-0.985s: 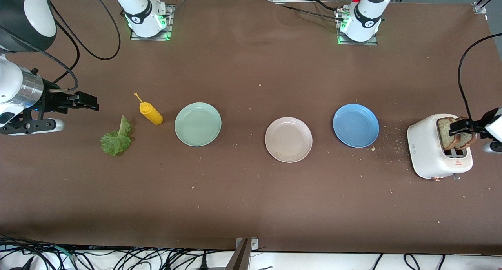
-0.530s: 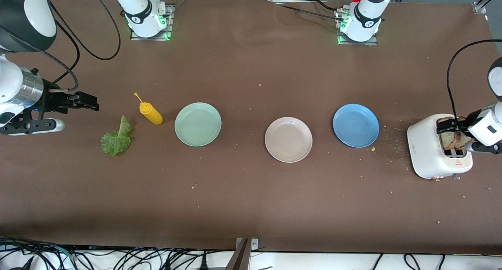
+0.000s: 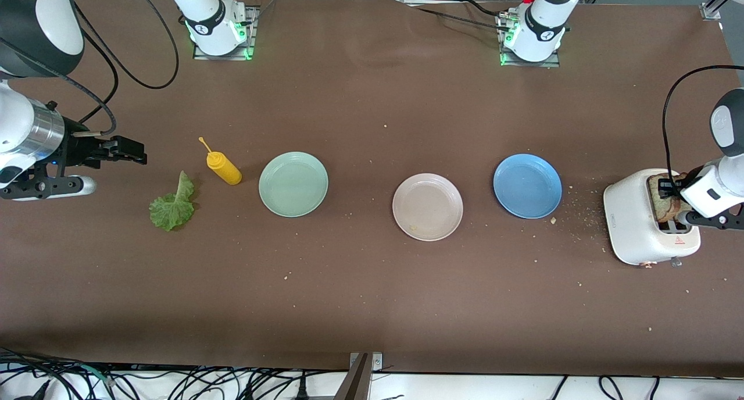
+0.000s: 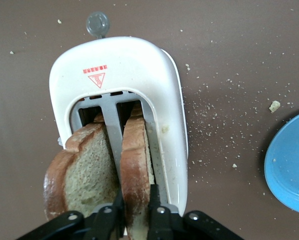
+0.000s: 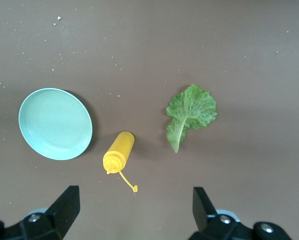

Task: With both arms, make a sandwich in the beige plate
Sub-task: 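Reach the left gripper down to the bread slice in the toaster, then grasp the bread slice with the left gripper and lift it out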

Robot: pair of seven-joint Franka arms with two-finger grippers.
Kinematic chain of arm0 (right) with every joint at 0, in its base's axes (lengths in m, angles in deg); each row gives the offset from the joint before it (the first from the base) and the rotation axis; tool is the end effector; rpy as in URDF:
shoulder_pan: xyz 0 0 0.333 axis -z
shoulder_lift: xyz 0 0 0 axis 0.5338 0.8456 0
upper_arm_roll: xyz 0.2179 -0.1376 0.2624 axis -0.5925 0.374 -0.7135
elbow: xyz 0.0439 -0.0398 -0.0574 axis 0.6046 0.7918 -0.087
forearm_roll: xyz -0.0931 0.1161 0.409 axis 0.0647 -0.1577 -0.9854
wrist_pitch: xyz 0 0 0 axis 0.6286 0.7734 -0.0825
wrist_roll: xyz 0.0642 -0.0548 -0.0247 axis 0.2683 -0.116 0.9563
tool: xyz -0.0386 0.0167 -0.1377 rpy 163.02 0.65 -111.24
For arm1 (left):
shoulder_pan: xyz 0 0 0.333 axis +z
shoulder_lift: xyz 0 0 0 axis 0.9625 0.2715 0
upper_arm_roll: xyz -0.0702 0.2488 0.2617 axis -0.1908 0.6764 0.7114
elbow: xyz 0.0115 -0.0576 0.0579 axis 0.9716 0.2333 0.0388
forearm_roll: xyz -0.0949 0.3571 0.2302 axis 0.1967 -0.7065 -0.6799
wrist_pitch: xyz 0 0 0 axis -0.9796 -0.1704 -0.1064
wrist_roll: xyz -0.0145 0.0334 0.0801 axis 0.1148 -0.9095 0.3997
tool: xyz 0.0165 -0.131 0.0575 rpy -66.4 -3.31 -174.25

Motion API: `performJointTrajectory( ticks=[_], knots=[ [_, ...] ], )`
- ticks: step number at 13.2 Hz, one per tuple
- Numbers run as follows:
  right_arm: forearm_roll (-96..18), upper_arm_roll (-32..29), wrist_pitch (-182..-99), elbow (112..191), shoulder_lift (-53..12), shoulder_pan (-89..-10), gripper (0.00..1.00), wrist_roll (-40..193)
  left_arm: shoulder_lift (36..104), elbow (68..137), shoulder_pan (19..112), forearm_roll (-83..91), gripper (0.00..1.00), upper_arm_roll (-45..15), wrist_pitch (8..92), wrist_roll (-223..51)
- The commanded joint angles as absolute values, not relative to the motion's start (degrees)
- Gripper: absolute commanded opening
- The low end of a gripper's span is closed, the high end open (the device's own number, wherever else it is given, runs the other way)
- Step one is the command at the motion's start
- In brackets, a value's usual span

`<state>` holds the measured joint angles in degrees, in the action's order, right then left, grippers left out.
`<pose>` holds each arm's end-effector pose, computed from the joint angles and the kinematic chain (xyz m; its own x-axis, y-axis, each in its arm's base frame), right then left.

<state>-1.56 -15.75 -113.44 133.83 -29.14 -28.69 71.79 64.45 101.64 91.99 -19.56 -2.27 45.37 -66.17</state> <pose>0.6757 0.0471 0.5467 0.9863 0.0947 -0.1352 0.0904 -0.9952 -0.0374 0.6660 0.1755 0.3663 0.9804 -0.1112 -0.1624 -0.1361 -0.9792 -0.1506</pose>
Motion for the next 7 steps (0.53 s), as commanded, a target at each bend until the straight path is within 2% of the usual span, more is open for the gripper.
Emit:
performJointTrajectory(
  ticks=[1,4,7],
  knots=[
    [-2.0,-15.9,-113.1,133.7,-29.3,-28.4,1.0,72.2,63.5,100.9,91.8,-21.6,0.0,-2.7,43.4,-67.5],
    [-2.0,-15.9,-113.3,133.7,-29.3,-28.3,1.0,72.2,59.8,99.2,91.8,-21.7,0.0,-3.3,39.5,-67.0],
    [-2.0,-15.9,-113.3,133.7,-29.3,-28.3,1.0,72.2,59.1,90.7,91.7,-21.8,0.0,-6.3,28.7,-67.1]
  ],
)
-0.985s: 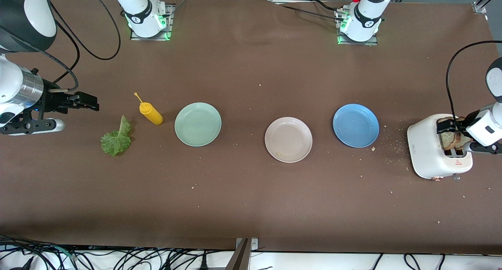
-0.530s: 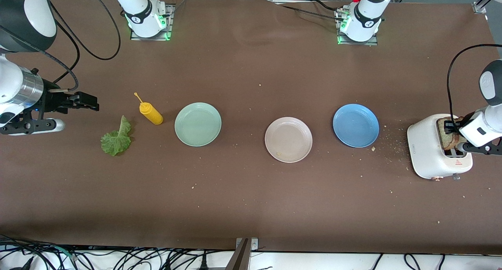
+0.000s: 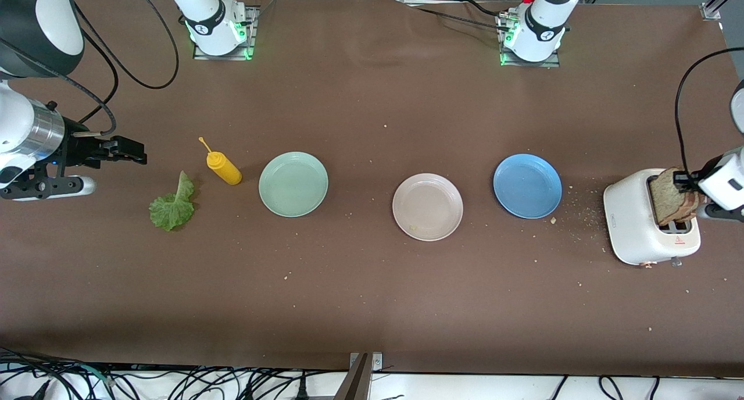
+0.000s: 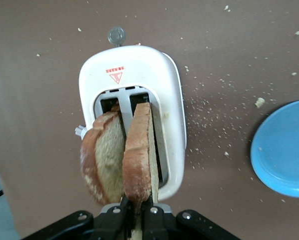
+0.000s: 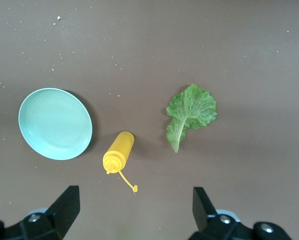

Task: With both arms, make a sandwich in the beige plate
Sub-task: 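Grasp the bread slice with the left gripper and lift it out, then carry the bread to the beige plate while the right gripper reaches the bottle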

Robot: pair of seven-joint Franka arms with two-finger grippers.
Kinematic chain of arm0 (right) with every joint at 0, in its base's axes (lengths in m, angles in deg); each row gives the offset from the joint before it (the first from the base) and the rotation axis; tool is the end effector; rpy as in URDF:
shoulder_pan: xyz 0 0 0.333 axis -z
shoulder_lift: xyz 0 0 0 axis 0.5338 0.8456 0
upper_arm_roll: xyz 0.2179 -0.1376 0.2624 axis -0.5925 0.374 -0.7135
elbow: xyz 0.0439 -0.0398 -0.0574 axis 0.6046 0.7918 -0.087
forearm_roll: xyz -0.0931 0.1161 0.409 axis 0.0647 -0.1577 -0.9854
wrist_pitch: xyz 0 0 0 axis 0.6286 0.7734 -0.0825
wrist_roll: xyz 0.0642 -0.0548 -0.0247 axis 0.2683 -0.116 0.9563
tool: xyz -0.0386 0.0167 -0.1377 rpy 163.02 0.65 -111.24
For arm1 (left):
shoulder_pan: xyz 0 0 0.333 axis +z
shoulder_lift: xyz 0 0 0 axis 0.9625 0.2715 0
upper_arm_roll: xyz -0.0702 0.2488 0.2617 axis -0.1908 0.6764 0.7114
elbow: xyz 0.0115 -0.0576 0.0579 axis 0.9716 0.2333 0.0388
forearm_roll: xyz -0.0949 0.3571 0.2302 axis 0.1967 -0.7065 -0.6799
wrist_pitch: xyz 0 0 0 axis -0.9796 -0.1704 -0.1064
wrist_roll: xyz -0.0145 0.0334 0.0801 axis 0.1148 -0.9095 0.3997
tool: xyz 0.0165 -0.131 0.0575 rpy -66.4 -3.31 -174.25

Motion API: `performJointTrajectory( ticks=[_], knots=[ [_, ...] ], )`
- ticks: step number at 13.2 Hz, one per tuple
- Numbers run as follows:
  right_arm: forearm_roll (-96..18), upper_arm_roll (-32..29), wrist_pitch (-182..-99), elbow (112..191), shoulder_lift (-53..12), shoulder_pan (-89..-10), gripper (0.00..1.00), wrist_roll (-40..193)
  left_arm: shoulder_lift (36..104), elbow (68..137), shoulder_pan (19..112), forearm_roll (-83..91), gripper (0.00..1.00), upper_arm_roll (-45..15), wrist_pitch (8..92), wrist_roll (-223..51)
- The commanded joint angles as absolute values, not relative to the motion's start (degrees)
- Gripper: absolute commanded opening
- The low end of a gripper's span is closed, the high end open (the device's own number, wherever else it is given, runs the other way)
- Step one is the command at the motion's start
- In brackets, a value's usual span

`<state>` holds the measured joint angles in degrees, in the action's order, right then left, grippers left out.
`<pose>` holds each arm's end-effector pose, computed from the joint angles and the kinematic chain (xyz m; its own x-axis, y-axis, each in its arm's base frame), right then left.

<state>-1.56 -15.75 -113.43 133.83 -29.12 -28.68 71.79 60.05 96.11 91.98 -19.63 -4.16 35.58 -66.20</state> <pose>0.6758 0.0470 0.5464 0.9862 0.0945 -0.1357 0.0902 -0.9952 -0.0374 0.6621 0.1595 0.4555 0.9815 -0.1039 -0.1606 -0.1310 -0.9770 -0.1682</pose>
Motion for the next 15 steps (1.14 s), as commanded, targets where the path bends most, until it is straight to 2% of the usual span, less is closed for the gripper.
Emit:
performJointTrajectory(
  ticks=[1,3,5,12,15],
  knots=[
    [-1.9,-15.9,-113.4,133.7,-29.3,-28.3,1.0,72.2,59.1,87.8,91.7,-21.7,0.0,-8.1,26.2,-67.1],
    [-1.9,-15.9,-113.4,133.7,-29.3,-28.2,1.0,72.2,59.1,85.0,91.7,-20.8,0.0,-11.2,24.6,-67.0],
    [-2.0,-15.9,-113.3,133.7,-29.3,-28.2,1.0,72.3,59.4,85.0,91.7,-15.1,0.0,-13.6,24.6,-67.7],
    [-2.8,-15.9,-113.5,134.2,-28.4,-27.6,1.0,88.8,66.6,85.1,83.8,4.9,0.0,-13.8,24.6,-72.8],
    [-3.2,-15.9,-113.4,135.0,-28.0,-27.6,1.0,98.7,71.4,85.3,83.6,20.5,0.0,-13.6,24.7,-72.9]
  ],
)
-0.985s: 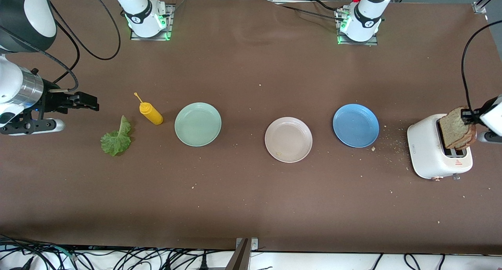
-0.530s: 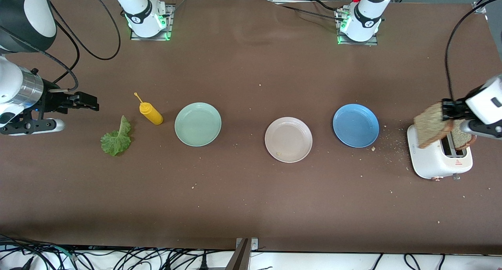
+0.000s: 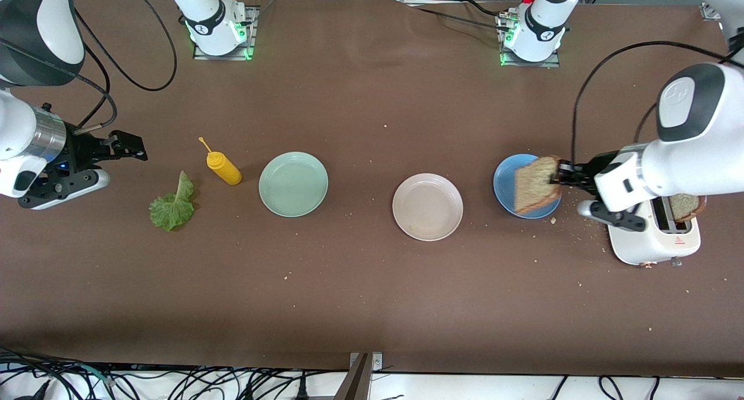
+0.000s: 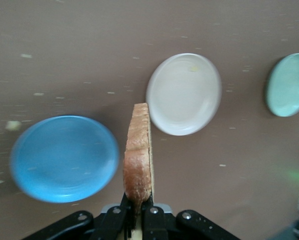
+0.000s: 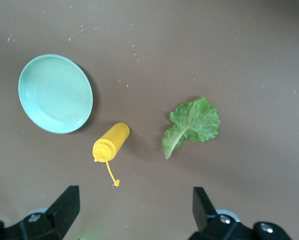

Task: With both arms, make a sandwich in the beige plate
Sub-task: 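Carry the bread to the beige plate while the right gripper reaches the bottle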

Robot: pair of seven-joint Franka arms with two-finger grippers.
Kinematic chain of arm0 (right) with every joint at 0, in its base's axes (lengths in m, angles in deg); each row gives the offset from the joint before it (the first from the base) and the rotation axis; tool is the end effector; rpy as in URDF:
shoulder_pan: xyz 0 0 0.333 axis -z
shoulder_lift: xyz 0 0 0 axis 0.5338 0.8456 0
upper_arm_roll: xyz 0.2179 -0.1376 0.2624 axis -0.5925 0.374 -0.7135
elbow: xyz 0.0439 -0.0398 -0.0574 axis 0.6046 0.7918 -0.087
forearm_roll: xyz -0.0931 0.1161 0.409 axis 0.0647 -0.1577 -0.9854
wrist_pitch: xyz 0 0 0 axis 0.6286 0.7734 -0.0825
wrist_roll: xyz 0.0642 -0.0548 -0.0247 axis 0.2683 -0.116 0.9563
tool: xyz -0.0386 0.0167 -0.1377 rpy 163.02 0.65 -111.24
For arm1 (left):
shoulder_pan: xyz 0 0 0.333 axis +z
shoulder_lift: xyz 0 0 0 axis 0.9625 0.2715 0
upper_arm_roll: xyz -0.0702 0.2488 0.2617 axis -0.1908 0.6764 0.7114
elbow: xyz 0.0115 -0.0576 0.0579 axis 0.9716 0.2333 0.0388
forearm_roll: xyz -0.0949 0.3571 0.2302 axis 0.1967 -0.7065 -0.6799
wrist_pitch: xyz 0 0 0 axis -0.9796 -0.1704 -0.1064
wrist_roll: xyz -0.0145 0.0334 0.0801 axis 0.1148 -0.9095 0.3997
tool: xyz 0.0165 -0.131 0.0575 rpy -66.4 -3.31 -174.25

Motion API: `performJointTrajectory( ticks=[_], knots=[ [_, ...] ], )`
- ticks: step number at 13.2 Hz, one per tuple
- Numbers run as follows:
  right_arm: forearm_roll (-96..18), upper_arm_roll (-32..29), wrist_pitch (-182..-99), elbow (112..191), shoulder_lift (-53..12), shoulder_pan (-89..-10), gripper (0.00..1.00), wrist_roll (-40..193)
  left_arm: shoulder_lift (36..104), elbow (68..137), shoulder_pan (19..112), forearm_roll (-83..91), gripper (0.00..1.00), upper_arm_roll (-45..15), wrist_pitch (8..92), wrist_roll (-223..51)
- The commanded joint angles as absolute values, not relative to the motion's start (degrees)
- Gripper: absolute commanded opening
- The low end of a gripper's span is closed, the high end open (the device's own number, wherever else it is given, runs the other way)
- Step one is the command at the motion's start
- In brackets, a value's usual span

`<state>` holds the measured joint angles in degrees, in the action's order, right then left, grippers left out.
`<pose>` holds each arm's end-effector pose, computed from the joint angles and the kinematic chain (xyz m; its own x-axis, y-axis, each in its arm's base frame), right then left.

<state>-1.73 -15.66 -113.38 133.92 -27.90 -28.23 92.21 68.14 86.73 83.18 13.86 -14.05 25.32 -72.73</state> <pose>0.6802 0.0409 0.5312 0.8940 0.4276 -0.1340 0.4178 -0.9035 -0.0959 0.6924 -0.1173 0.4476 0.9490 -0.2435 -0.2002 -0.1312 -0.8826 0.4514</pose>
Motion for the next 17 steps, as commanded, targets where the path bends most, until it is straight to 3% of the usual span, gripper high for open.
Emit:
performJointTrajectory(
  ticks=[1,4,9,17],
  knots=[
    [-4.9,-15.8,-113.6,135.1,-27.7,-27.5,1.0,102.0,73.1,85.2,83.5,23.4,0.0,-13.8,24.8,-72.9],
    [-13.4,-15.8,-112.7,136.5,-25.5,-23.3,1.0,113.9,80.5,85.1,82.8,33.2,0.0,-13.8,25.7,-70.3],
    [-19.6,-15.8,-113.4,142.6,-24.7,-18.6,1.0,133.5,86.6,85.7,79.0,39.2,0.0,-13.8,32.6,-58.8],
    [-34.9,-15.8,-114.3,145.0,-12.6,-13.2,1.0,168.7,92.0,85.8,75.6,40.2,0.0,-13.6,41.9,-51.9]
  ],
)
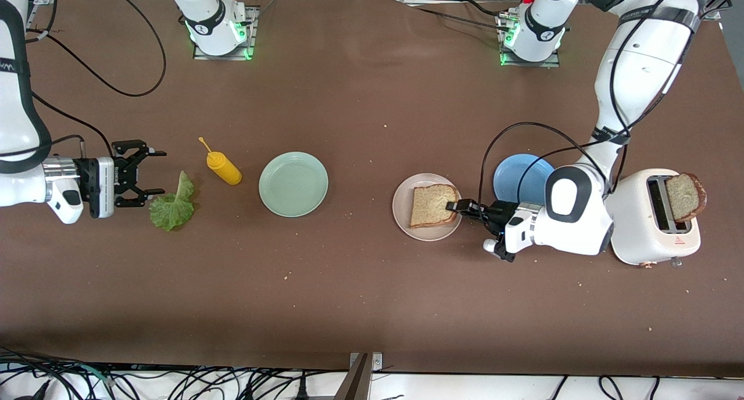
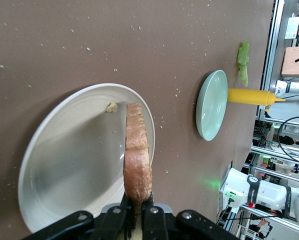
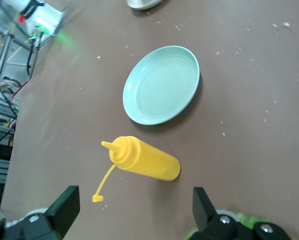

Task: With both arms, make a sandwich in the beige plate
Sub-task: 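Carry the bread to the beige plate while the right gripper reaches the bottle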

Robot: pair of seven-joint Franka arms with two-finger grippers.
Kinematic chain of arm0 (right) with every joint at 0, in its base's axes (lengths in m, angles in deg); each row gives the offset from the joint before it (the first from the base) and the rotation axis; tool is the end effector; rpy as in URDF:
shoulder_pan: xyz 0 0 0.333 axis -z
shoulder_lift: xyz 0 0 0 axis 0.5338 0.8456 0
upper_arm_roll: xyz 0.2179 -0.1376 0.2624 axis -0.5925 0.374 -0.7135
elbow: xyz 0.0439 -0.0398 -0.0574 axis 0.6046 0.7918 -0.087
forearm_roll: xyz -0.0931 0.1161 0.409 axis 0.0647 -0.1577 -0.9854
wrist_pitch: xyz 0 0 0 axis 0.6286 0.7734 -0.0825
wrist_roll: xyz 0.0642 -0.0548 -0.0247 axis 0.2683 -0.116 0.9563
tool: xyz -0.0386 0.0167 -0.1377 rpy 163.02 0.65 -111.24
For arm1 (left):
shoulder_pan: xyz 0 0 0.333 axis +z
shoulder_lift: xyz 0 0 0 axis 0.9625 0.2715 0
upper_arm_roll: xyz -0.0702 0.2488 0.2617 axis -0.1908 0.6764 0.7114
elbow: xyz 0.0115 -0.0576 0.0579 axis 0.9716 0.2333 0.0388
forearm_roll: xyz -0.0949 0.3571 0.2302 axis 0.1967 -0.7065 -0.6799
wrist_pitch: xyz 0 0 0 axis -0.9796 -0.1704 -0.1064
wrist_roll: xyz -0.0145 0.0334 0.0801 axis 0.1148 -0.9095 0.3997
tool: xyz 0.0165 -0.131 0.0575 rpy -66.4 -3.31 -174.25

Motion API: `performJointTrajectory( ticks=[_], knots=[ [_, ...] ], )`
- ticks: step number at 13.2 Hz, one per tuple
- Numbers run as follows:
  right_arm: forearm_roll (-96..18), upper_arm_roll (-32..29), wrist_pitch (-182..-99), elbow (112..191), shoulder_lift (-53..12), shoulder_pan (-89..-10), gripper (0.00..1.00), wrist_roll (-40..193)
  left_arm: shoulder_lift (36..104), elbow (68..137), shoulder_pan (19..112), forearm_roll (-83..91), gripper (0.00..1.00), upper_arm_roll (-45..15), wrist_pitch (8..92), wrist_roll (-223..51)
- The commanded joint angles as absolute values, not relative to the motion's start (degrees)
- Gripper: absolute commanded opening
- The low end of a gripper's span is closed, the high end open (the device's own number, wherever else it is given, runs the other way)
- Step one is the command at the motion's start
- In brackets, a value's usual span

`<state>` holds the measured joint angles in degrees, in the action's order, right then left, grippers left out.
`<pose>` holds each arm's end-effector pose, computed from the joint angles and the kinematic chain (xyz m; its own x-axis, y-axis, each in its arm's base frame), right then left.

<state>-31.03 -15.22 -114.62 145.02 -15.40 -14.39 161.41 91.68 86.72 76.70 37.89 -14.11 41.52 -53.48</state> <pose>0.6691 -0.0543 0.3169 0.4053 0.7794 0.4777 0.8457 -0.1213 -0.5196 0.7217 -0.2293 0.1963 0.9394 -0.3194 -0.1243 -0.0903 -0.5805 0.8093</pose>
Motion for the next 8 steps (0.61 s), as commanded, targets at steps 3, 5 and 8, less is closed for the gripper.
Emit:
performJointTrajectory(
  ticks=[3,5,8],
  knots=[
    [-38.7,-15.9,-113.9,145.0,-7.7,-12.0,1.0,176.4,93.3,85.7,75.7,40.1,0.89,-13.6,42.0,-50.4],
    [-39.0,-15.9,-113.7,145.0,-5.6,-11.7,1.0,181.0,93.2,85.8,75.9,39.6,1.0,-13.5,42.0,-46.9],
    [-41.0,-15.9,-112.6,145.1,-3.0,-10.8,1.0,189.9,92.4,85.8,75.8,39.0,1.0,-13.2,41.8,-46.9]
  ],
)
